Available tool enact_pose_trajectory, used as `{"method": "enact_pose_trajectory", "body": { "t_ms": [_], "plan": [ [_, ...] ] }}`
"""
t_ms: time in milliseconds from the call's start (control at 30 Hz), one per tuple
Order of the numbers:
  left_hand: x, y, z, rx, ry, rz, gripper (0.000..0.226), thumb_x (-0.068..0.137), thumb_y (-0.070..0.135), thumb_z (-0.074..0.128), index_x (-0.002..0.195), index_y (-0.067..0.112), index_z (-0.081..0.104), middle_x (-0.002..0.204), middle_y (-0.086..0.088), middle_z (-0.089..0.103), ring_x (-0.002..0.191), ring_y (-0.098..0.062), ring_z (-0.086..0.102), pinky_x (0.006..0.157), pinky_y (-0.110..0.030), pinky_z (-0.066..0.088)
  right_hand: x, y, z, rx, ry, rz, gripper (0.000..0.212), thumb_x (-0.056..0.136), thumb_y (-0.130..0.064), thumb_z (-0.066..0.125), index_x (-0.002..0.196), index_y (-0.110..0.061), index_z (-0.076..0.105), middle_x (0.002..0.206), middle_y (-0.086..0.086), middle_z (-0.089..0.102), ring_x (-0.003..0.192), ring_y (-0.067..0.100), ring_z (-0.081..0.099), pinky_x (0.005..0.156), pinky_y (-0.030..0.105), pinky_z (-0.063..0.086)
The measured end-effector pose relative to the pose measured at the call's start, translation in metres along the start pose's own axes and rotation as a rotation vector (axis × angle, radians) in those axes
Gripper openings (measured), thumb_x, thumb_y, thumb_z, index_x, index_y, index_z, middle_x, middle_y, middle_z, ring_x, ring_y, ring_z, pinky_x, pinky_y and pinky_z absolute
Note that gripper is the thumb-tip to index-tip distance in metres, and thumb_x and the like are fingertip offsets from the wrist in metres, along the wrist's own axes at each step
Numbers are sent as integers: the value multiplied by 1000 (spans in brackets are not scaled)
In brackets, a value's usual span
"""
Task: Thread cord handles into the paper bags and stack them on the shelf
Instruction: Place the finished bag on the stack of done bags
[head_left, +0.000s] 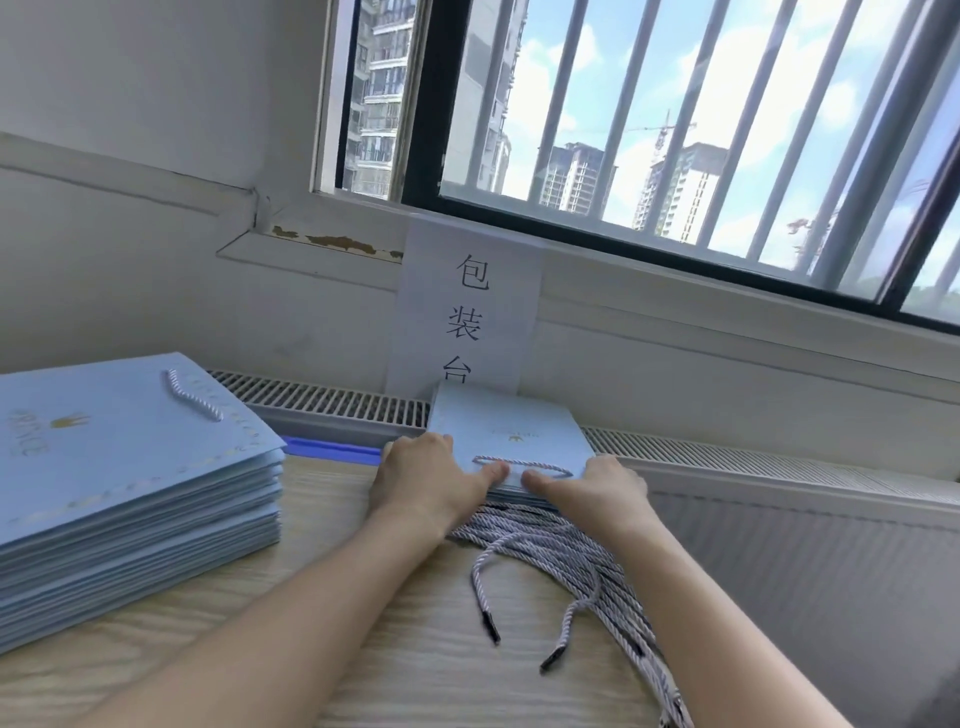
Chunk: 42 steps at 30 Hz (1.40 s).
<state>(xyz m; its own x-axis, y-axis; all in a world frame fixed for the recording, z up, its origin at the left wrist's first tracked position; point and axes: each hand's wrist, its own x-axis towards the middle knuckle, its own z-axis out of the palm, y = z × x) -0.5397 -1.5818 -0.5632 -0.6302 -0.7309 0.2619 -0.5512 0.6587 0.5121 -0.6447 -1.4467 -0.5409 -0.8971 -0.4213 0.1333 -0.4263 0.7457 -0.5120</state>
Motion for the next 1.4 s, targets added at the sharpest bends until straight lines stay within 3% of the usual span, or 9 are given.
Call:
{"method": "enact_pose_trajectory", "body": {
  "t_ms": [133,267,333,400,467,700,1000,1233,1400],
  "plan": [
    [2,0,2,57,-15,3,82,82,77,50,133,12,56,133,-11,59,126,-32,46,100,-36,40,-1,-1,2,-9,12,8,55,78,-66,66,81,-14,50,99,8,62,121,32,45,94,37,44],
    [-3,-2,-7,23,-60,24,68,96,65,36,137,14,54,138,-11,56,130,-33,43,103,-37,36,8,19,-9,278,-48,-5,48,85,-51,70,66,-20,39,66,-3,43,71,18,45,58,32,27],
    [-5,-6,-10,-5,-82,12,64,97,64,35,141,20,52,142,-6,54,135,-30,36,105,-39,35,14,31,-11,377,-96,-22,22,87,-42,73,82,-24,60,85,-7,58,78,14,56,70,29,40],
    [-6,-7,-13,65,-108,4,65,94,70,33,142,29,50,142,2,54,138,-25,32,105,-40,33,14,34,-10,388,-120,-20,52,87,-39,75,129,-12,64,136,-5,58,126,19,55,104,30,38],
    [-6,-7,-13,132,-129,-5,66,93,73,30,142,34,49,143,5,53,138,-24,35,107,-43,29,17,36,-7,408,-107,-38,62,87,-37,76,135,-2,58,151,-2,47,136,20,46,109,27,31],
    [1,-23,-15,37,-132,-12,48,102,47,25,102,29,69,116,-1,66,106,-24,51,86,-40,25,22,51,-14,577,-176,-21,43,97,-17,64,138,-10,58,147,-9,50,134,17,47,119,35,28],
    [2,-25,-19,3,-202,-15,46,104,50,19,142,46,45,145,6,52,138,-24,38,109,-46,22,32,55,-11,704,-159,100,29,96,-17,66,125,-15,69,123,-8,64,123,21,56,113,39,39],
    [5,-30,-14,-155,-144,-51,56,103,48,29,155,30,23,150,2,47,143,-23,34,114,-45,16,31,54,-14,747,-187,113,30,101,-17,57,130,-18,65,120,9,64,82,24,58,54,28,48],
    [2,-27,-12,-150,-66,11,42,103,44,28,102,19,61,109,-2,66,113,-27,56,89,-40,24,39,49,-7,707,-136,99,39,103,-8,47,142,-6,51,143,7,52,134,30,47,117,46,34]
  ]
}}
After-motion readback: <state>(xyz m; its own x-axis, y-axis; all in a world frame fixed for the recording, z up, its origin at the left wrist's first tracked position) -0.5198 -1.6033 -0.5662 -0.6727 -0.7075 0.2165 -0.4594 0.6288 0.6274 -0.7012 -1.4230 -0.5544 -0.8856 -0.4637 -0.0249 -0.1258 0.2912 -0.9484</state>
